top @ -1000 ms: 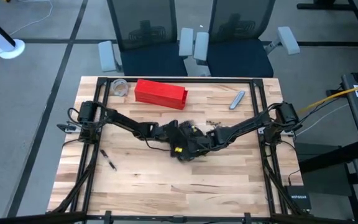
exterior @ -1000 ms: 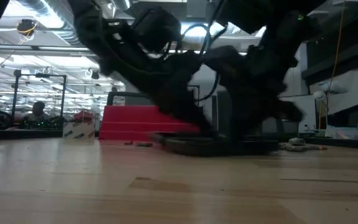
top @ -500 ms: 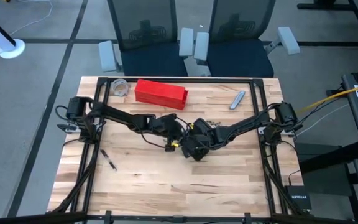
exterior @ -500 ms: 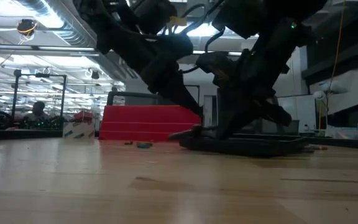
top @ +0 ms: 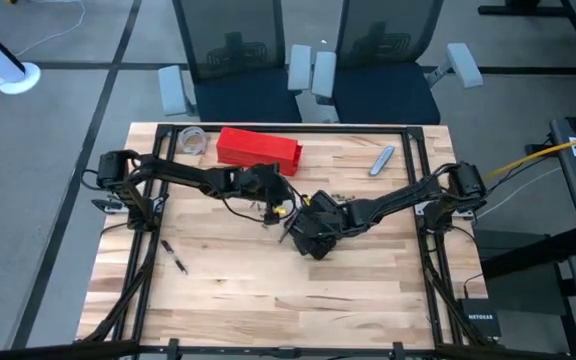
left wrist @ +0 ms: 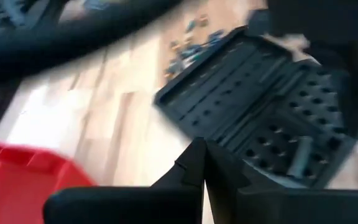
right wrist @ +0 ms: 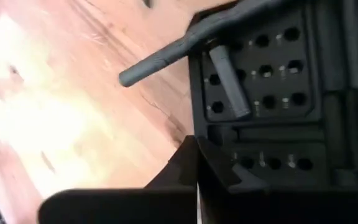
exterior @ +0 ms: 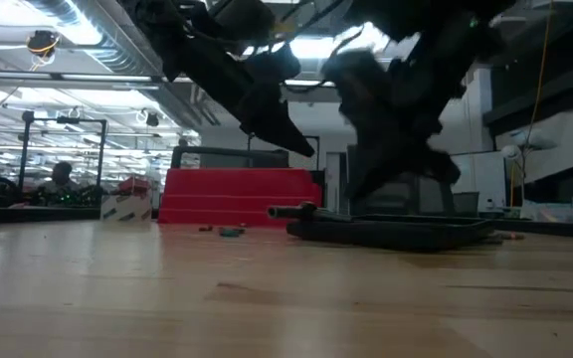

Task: Prefit tool cases
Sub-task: Remove the screwdriver from the tool case

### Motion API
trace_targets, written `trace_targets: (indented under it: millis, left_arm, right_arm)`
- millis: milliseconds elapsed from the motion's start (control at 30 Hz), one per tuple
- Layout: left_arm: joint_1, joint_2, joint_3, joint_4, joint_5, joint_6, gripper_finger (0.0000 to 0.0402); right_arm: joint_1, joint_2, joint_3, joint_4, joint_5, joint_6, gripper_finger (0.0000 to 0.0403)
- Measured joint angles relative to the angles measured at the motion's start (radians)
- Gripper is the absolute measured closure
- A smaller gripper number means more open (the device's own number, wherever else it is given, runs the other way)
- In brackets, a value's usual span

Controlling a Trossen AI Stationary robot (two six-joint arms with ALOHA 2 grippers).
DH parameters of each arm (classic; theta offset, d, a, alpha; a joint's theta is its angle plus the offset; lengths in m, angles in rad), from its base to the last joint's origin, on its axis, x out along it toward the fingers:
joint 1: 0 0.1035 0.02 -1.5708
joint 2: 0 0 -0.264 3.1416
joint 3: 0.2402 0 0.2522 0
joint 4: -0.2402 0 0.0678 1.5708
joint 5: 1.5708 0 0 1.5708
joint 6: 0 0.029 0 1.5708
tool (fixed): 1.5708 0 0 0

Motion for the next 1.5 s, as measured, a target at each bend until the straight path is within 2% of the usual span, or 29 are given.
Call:
trace_targets:
  millis: [133, 267, 367, 467, 533, 600, 667, 767, 900, 1100, 1267, 1400, 1500]
  left_arm:
    - [-0.013, 0.029, 0.000, 0.024, 0.100, 0.009, 0.0402]
    - [-0.050, 0.080, 0.000, 0.108, 0.103, 0.034, 0.0402]
    - [-0.075, 0.116, 0.022, 0.148, 0.104, 0.014, 0.0402]
    - [-0.092, 0.136, 0.030, 0.117, 0.094, 0.023, 0.0402]
    - [-0.100, 0.126, 0.043, 0.069, 0.053, 0.040, 0.0402]
    - [-0.100, 0.100, 0.069, -0.046, 0.005, 0.016, 0.0401]
    - [-0.088, 0.074, 0.105, -0.166, 0.002, -0.017, 0.0396]
    - [-0.067, 0.059, 0.138, -0.310, 0.058, -0.100, 0.0373]
    - [-0.067, 0.058, 0.142, -0.361, 0.166, -0.266, 0.0326]
    - [-0.122, 0.058, 0.143, -0.339, 0.175, -0.474, 0.0257]
    - [-0.165, 0.090, 0.143, -0.313, 0.060, -0.568, 0.0224]
    - [-0.173, 0.122, 0.143, -0.298, -0.041, -0.631, 0.0214]
    - [-0.169, 0.136, 0.143, -0.300, -0.078, -0.677, 0.0213]
  right_arm:
    - [0.001, -0.096, 0.000, -0.099, 0.103, -0.009, 0.0403]
    - [-0.002, -0.166, 0.001, -0.215, 0.223, 0.034, 0.0403]
    - [-0.001, -0.181, 0.001, -0.255, 0.243, 0.051, 0.0403]
    - [-0.001, -0.181, 0.001, -0.230, 0.243, 0.043, 0.0398]
    - [-0.001, -0.181, 0.002, -0.227, 0.244, 0.043, 0.0392]
    - [0.000, -0.181, 0.002, -0.240, 0.267, 0.042, 0.0382]
    - [-0.001, -0.181, 0.002, -0.263, 0.288, 0.040, 0.0369]
    - [-0.009, -0.181, 0.002, -0.304, 0.303, 0.006, 0.0339]
    - [-0.023, -0.181, 0.002, -0.366, 0.303, -0.011, 0.0292]
    - [-0.028, -0.184, 0.002, -0.406, 0.305, -0.034, 0.0239]
    - [-0.028, -0.184, 0.002, -0.405, 0.306, -0.063, 0.0225]
    - [-0.027, -0.184, 0.002, -0.414, 0.314, -0.063, 0.0224]
    - [-0.027, -0.184, 0.002, -0.415, 0.314, -0.063, 0.0224]
